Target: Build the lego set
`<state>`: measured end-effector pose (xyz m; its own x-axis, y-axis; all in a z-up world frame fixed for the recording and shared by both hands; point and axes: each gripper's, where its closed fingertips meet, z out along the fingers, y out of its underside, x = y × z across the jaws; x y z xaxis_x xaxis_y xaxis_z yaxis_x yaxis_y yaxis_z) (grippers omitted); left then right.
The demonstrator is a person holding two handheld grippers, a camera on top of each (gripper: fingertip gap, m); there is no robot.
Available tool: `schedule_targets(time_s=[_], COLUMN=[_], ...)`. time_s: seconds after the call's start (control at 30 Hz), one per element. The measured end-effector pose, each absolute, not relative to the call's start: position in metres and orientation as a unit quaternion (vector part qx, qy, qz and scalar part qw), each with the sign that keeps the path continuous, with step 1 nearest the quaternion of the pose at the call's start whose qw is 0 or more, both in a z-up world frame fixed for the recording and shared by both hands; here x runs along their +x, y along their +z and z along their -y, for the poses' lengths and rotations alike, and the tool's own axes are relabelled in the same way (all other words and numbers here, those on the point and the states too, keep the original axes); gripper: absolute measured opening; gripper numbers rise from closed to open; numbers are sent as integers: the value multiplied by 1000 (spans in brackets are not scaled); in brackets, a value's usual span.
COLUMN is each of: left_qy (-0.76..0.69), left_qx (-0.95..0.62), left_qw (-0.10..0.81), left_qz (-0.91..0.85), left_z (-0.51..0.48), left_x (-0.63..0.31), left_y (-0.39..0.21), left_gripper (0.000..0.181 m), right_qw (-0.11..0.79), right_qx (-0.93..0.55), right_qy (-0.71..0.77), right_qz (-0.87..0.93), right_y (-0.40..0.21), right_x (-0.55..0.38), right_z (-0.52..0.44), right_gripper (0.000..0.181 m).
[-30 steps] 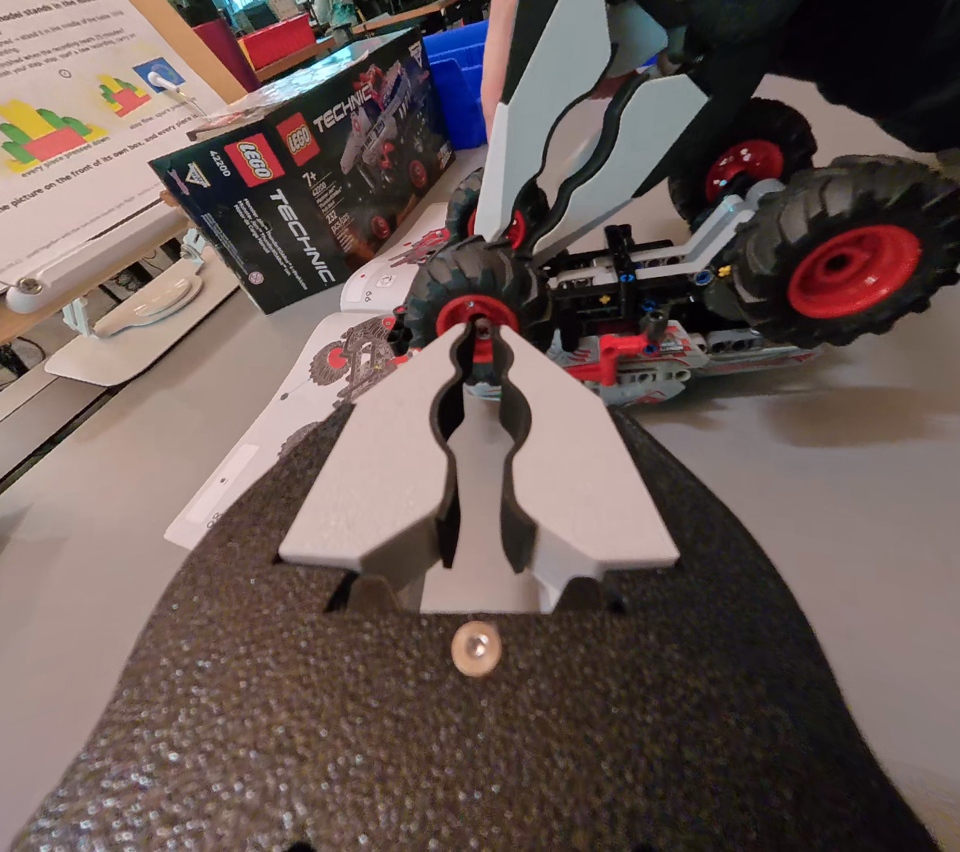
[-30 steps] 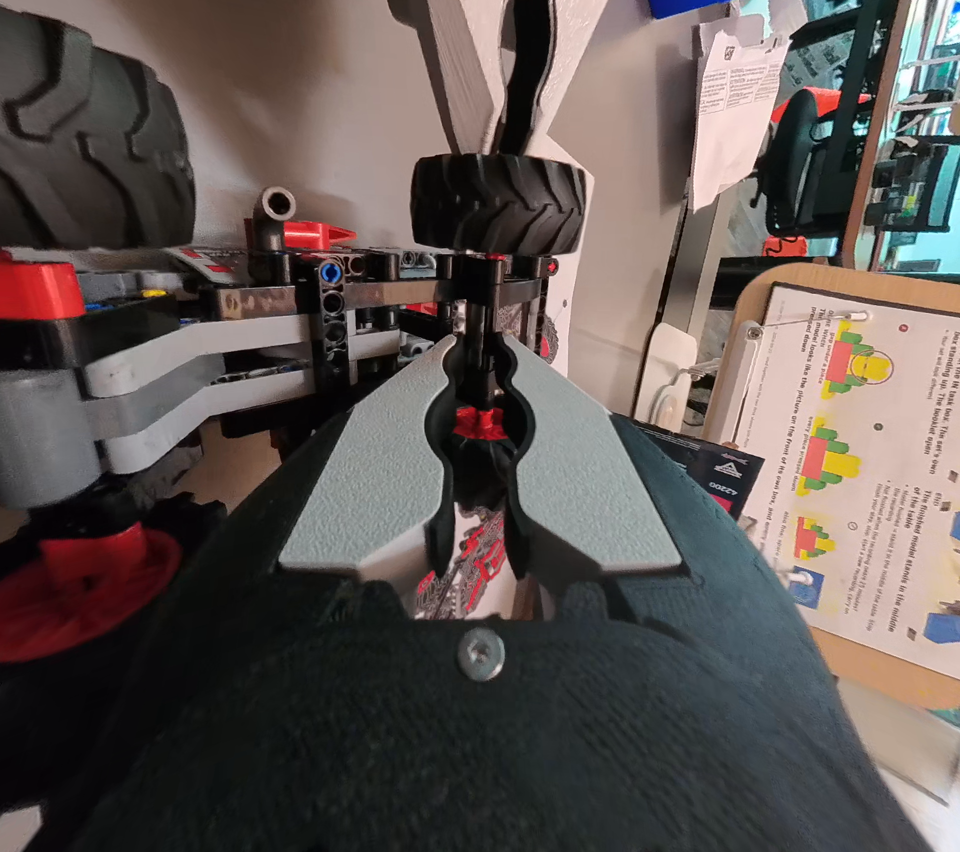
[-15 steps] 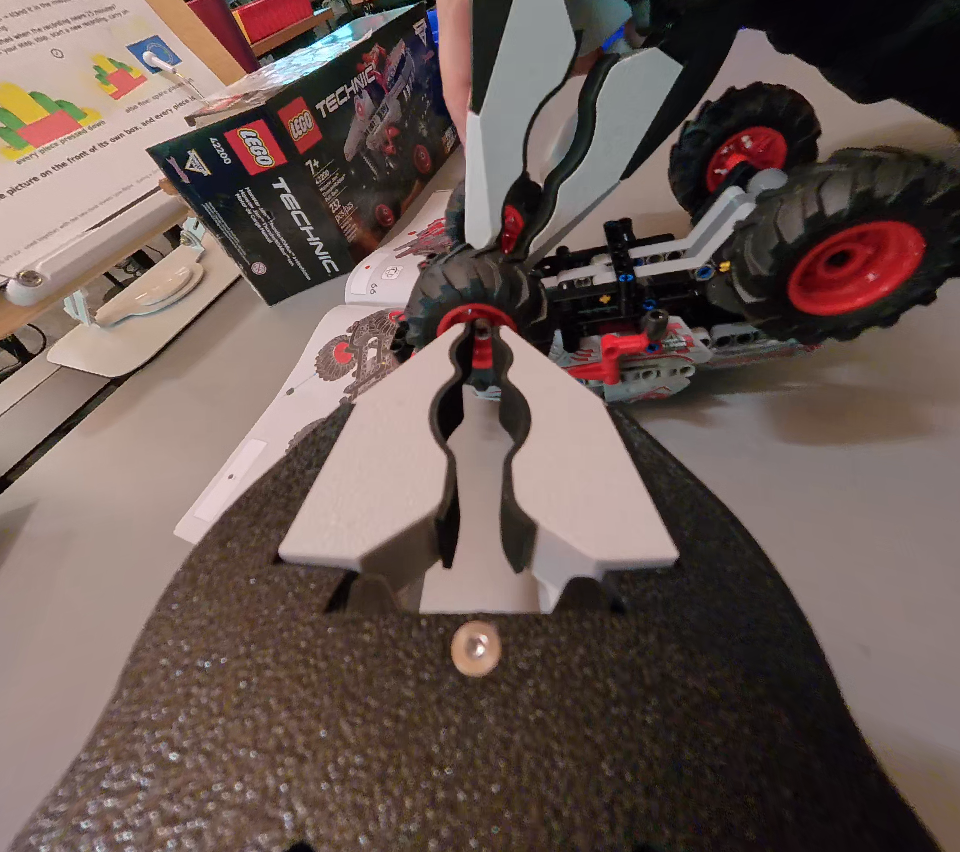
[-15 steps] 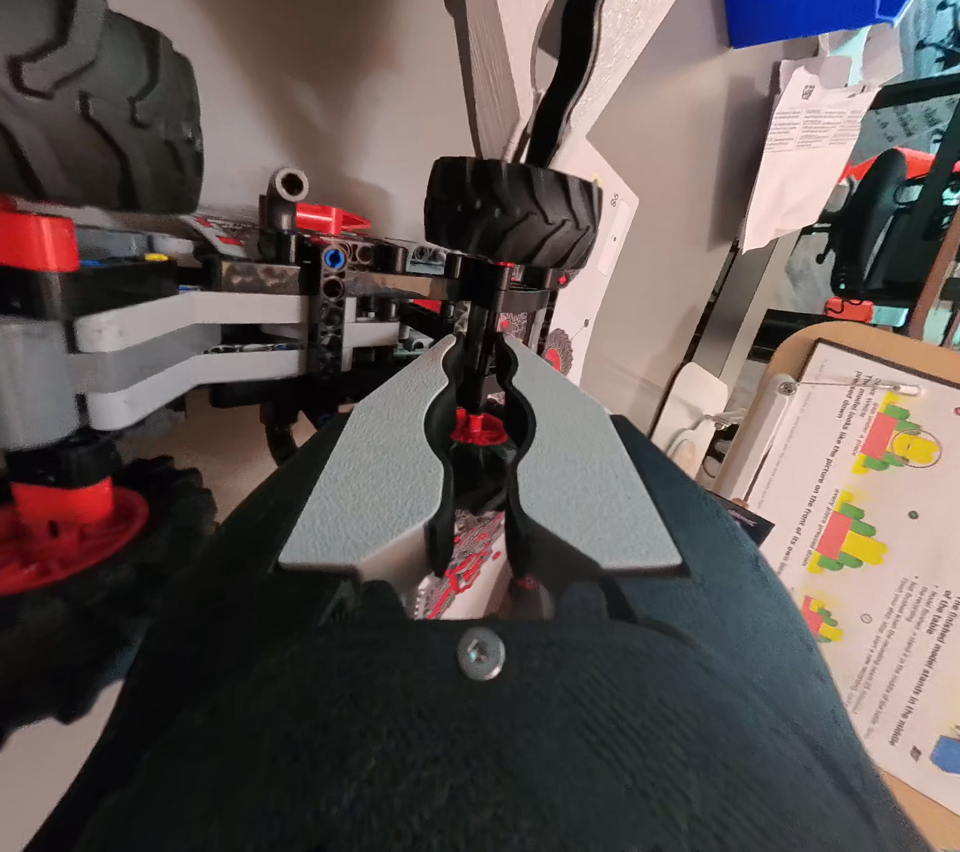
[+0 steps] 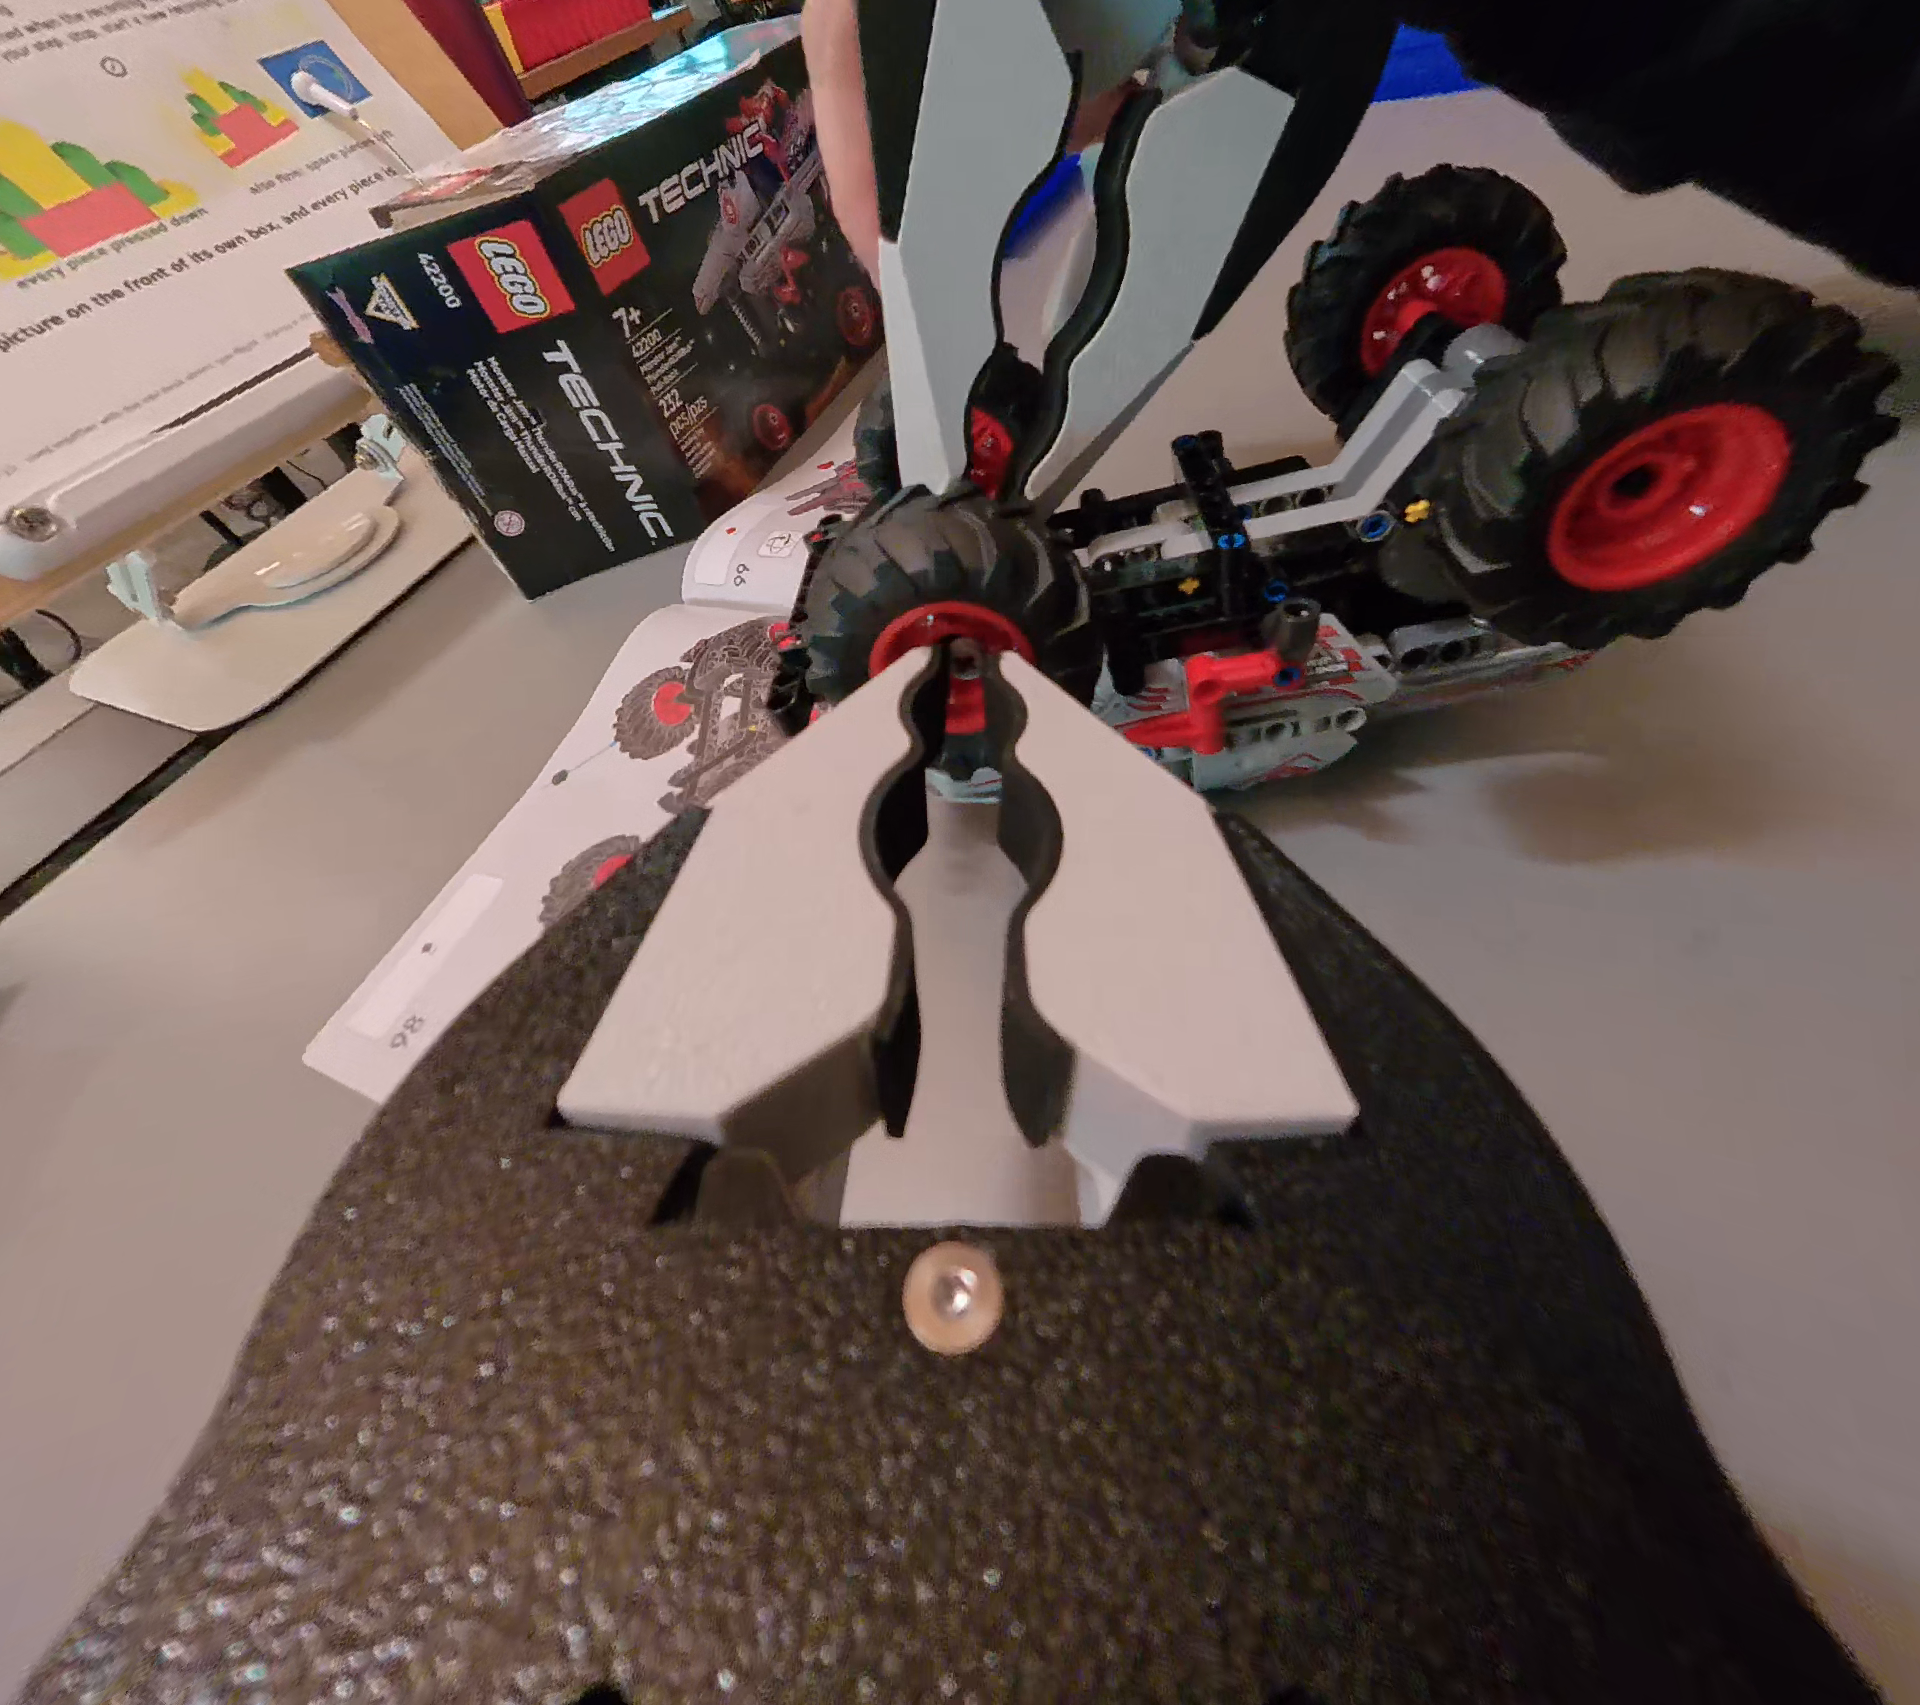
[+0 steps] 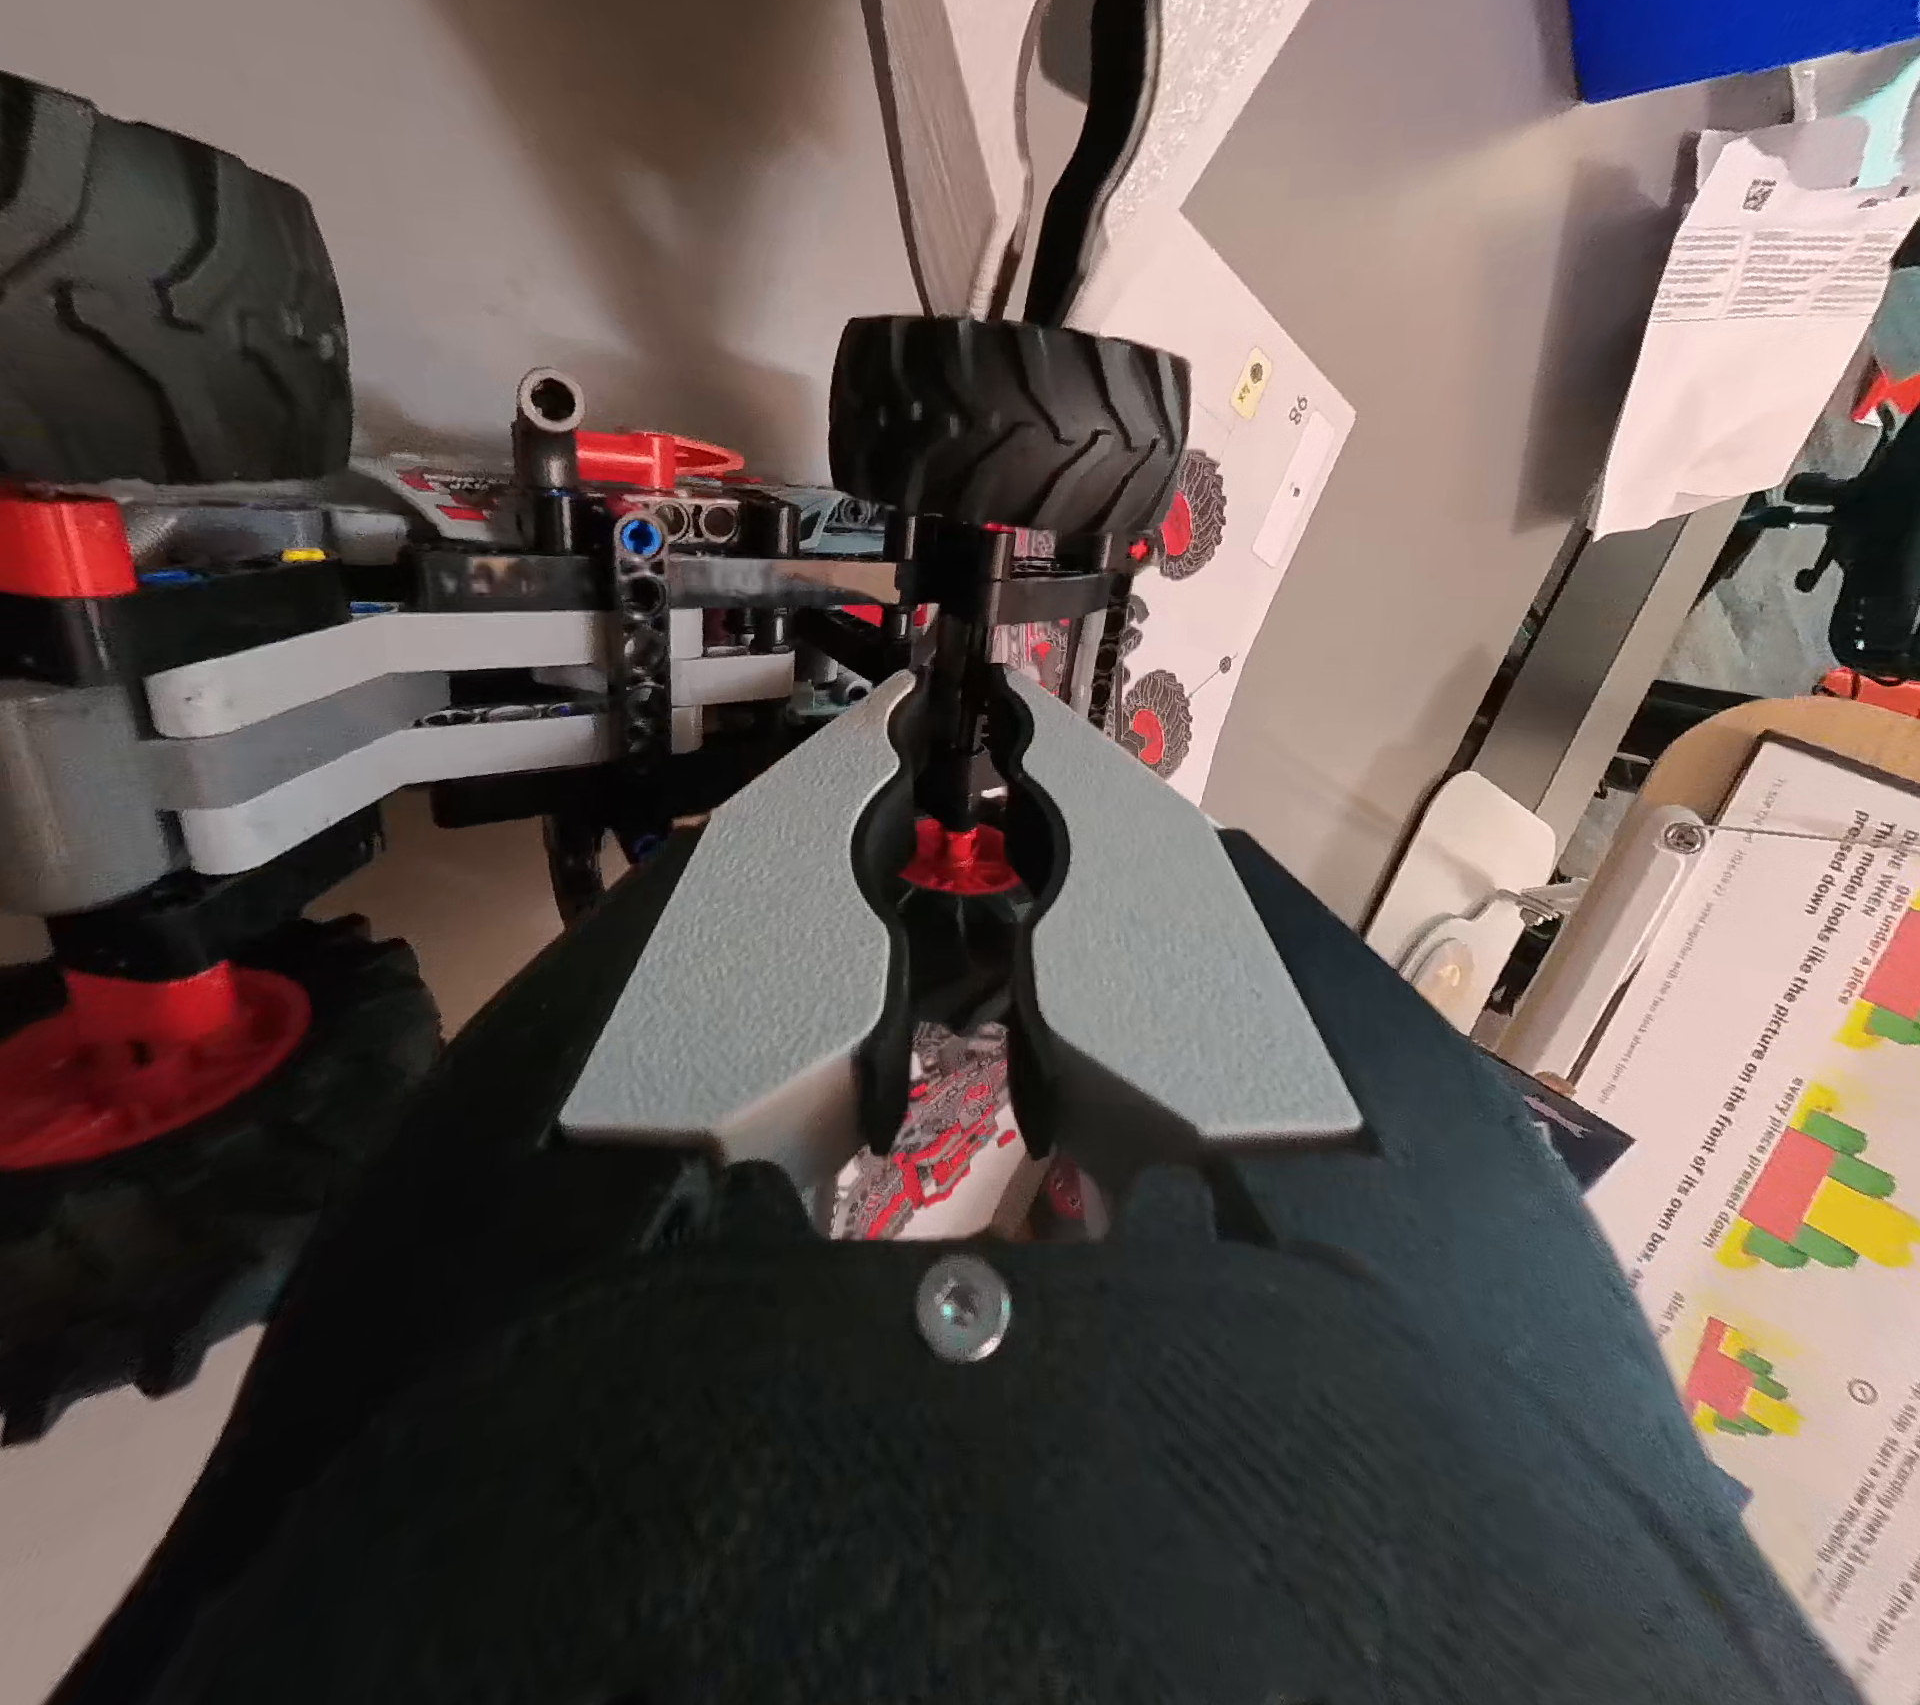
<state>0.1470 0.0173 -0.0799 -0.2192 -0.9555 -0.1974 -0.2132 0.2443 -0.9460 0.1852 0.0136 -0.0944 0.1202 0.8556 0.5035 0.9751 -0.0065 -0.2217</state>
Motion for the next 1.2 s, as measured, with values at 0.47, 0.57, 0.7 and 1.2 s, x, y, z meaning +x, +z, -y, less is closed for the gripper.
schedule_targets(time_s=[0.47, 0.57, 0.7, 1.2], left_qy=[-474, -468, -467, -478], left_qx=[-481, -490, -512, -515], left_qw=[429, 426, 416, 401], left_qz=[-600, -599, -588, -588], left_z=[-26, -28, -34, -34], left_x=[146, 147, 148, 149], left_y=[-80, -83, -87, -88], left_gripper=[4, 3, 3, 3], right_qw=[341, 343, 341, 298], right_qx=[-724, -726, -725, -703], right_qy=[-103, -102, -101, -108], right_qz=[591, 587, 590, 637], right_y=[-95, -96, -97, -96], right_x=[186, 186, 186, 187], right_z=[-20, -23, -24, -25], right_gripper=[9, 9, 9, 13])
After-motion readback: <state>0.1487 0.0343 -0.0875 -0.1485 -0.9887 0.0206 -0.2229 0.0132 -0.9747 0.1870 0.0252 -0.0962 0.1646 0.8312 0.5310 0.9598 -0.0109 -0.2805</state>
